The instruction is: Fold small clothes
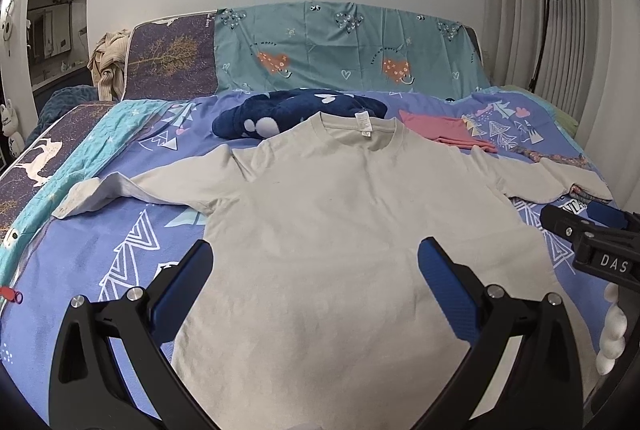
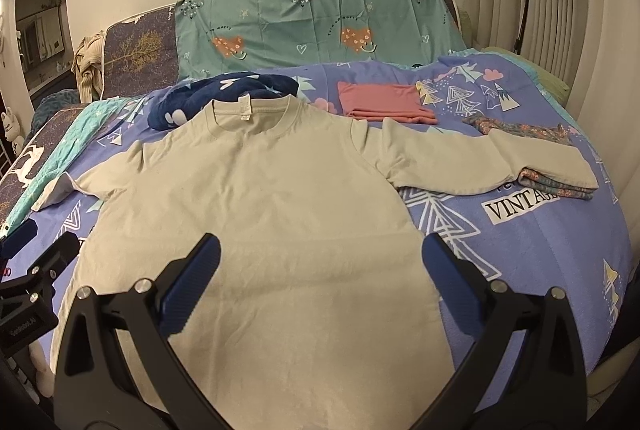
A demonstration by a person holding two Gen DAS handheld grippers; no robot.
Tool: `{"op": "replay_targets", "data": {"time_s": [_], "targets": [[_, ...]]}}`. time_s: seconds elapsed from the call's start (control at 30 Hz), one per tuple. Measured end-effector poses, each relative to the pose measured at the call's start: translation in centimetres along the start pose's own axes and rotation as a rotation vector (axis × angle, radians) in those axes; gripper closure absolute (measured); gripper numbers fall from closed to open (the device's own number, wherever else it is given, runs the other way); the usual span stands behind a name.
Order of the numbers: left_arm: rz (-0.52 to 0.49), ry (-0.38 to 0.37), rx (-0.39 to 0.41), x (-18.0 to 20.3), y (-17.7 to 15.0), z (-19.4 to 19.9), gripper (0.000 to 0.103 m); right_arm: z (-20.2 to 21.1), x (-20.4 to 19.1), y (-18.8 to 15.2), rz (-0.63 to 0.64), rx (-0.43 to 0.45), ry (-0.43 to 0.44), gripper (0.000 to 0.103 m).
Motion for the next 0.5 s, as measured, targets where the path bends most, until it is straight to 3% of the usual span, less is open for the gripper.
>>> {"op": "replay_targets", "data": {"time_s": [0.5], "targets": [[-0.019, 0.103, 0.072, -1.4, 0.2, 0.4, 0.001, 0.0, 0.5, -0.2, -0.035, 0.015, 0.008, 0.002]]}}
Point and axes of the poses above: each gripper's, at about its wrist camera, not at the fingertips, and z roughly against the way its jaws point, x to its right, y to its top, the point moved 10 cm from there along -z, roughly the way its jaws point, and after that the axes turned 9 degrees about x, right-handed, at the moved point
